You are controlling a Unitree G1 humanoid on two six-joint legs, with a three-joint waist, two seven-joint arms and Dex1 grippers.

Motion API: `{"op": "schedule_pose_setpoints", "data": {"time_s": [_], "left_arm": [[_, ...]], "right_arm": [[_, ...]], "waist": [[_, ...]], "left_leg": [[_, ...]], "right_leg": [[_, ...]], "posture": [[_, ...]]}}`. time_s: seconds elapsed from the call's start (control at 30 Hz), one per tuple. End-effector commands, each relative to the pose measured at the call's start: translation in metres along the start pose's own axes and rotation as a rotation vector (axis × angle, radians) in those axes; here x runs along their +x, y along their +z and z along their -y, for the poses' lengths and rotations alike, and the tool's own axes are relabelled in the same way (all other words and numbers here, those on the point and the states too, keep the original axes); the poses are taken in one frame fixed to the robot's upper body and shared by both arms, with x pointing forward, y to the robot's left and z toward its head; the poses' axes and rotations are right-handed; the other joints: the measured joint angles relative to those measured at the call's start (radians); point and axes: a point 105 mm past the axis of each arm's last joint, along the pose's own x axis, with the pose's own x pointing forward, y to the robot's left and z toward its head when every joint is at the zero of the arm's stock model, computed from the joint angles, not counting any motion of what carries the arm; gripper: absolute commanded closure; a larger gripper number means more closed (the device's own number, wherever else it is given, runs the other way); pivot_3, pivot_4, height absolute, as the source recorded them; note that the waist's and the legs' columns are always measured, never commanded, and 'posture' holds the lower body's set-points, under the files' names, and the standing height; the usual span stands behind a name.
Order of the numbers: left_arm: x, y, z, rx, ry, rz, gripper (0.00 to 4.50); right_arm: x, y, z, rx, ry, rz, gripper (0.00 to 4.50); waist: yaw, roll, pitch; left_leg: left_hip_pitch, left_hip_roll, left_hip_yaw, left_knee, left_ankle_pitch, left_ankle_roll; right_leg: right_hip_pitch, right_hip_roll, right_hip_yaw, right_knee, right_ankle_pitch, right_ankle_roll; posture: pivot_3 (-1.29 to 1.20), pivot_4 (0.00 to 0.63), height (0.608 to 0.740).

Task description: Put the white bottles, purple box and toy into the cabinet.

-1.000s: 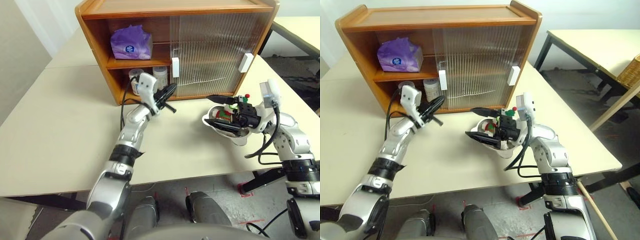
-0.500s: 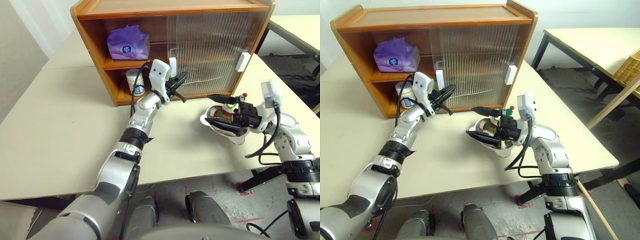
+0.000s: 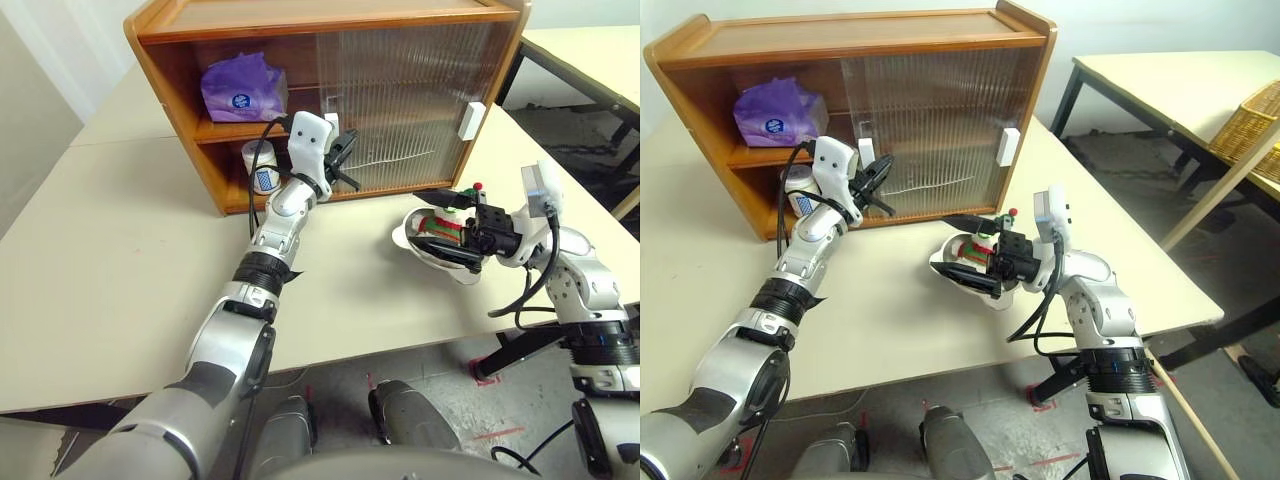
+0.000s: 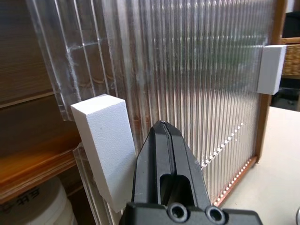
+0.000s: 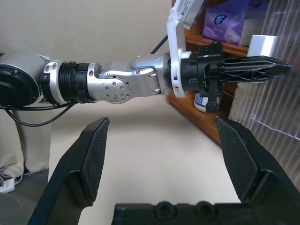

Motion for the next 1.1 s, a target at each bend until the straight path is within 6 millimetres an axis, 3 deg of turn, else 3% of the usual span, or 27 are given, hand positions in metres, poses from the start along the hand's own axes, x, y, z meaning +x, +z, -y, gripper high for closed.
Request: {"op": "schedule_pose_setpoints", "data": {"time_s": [0.03, 0.4, 0.57, 0.73, 0.8, 1.1], "left_arm": [[-0.013, -0.008, -0.027, 0.004, 0.116, -0.040, 4.49], [-0.028, -0.013, -0.040, 0.018, 0.185, -0.071, 4.49], [-0.045, -0.015, -0.070, 0.032, 0.269, -0.089, 4.49], [-0.057, -0.015, -0.086, 0.060, 0.297, -0.103, 4.49], [-0.061, -0.013, -0.091, 0.069, 0.303, -0.103, 4.49], [-0.093, -0.017, -0.114, 0.105, 0.374, -0.137, 4.49]], "right_arm": [[0.001, -0.001, 0.000, -0.008, 0.006, -0.008, 0.00], [0.002, -0.001, 0.001, -0.009, 0.010, -0.009, 0.00], [0.002, -0.001, 0.000, -0.008, 0.009, -0.006, 0.00], [0.001, -0.002, 0.000, -0.007, 0.010, -0.008, 0.00], [0.002, -0.001, 0.001, -0.007, 0.011, -0.008, 0.00], [-0.001, -0.001, 0.001, -0.005, 0.014, -0.014, 0.00]], "waist": [[-0.007, 0.000, 0.000], [-0.009, 0.000, 0.000], [-0.014, 0.000, 0.000], [-0.021, 0.000, 0.000], [-0.022, 0.000, 0.000], [-0.015, 0.000, 0.000]], "left_leg": [[0.001, -0.001, 0.001, 0.000, 0.000, 0.000], [0.005, -0.004, -0.006, 0.000, 0.001, -0.001], [0.006, -0.004, -0.006, -0.001, 0.000, -0.002], [0.009, -0.004, -0.006, -0.003, -0.002, -0.006], [0.011, -0.004, -0.008, -0.004, -0.007, -0.015], [0.011, -0.008, -0.025, -0.005, -0.008, -0.017]], "right_leg": [[0.001, 0.000, 0.000, 0.000, 0.000, 0.000], [0.006, -0.001, 0.002, 0.000, 0.000, 0.000], [0.006, 0.000, 0.003, 0.000, 0.000, 0.000], [0.006, 0.001, 0.003, 0.000, 0.000, -0.001], [0.006, 0.001, 0.003, 0.000, 0.001, -0.001], [0.005, 0.000, 0.009, -0.001, 0.000, -0.002]], "posture": [[-0.22, 0.055, 0.740], [-0.21, 0.056, 0.740], [-0.22, 0.055, 0.740], [-0.21, 0.052, 0.740], [-0.21, 0.052, 0.740], [-0.20, 0.055, 0.740]]}}
